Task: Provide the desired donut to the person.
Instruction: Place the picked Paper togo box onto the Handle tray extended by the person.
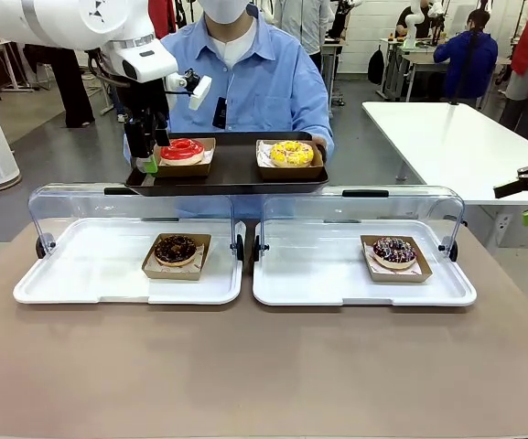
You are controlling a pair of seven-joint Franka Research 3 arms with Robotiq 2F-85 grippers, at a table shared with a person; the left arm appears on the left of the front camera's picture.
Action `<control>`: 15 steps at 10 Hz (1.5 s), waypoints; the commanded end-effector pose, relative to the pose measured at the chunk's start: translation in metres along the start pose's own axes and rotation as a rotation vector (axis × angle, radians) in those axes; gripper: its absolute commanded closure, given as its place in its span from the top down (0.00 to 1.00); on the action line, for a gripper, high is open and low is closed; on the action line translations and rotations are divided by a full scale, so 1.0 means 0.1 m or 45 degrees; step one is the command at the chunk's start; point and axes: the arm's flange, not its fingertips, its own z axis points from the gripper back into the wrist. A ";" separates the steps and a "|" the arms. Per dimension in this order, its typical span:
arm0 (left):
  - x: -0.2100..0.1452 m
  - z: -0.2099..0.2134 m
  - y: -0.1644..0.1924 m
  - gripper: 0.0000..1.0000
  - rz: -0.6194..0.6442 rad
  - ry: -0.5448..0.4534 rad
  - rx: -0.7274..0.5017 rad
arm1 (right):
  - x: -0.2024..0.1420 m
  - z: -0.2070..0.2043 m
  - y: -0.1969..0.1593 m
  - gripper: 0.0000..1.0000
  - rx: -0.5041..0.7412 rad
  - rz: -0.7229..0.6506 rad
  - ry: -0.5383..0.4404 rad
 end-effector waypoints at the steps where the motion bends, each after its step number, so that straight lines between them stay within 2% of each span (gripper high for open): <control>1: -0.29 0.30 -0.28 1.00 -0.064 -0.087 -0.050 | 0.00 -0.01 0.00 1.00 -0.001 -0.007 -0.002; 4: -1.06 0.52 -0.87 1.00 -0.067 -0.145 -0.009 | 0.00 -0.01 0.00 1.00 -0.001 -0.007 -0.002; 7: -1.59 0.35 -1.17 1.00 -0.024 -0.136 0.004 | 0.00 -0.01 0.00 1.00 -0.001 -0.007 -0.002; 9: -1.75 0.29 -1.25 1.00 -0.010 -0.146 0.054 | 0.00 -0.01 0.00 1.00 -0.001 -0.007 -0.002; 10: -1.79 0.29 -1.28 1.00 -0.017 -0.100 0.097 | 0.00 -0.01 0.00 1.00 -0.001 -0.007 -0.002; 11: -1.75 0.32 -1.20 1.00 0.013 -0.146 -0.003 | 0.00 -0.01 0.00 1.00 -0.001 -0.007 -0.002; 15: -1.75 0.32 -1.20 1.00 0.013 -0.146 -0.003 | 0.00 -0.01 0.00 1.00 -0.001 -0.007 -0.002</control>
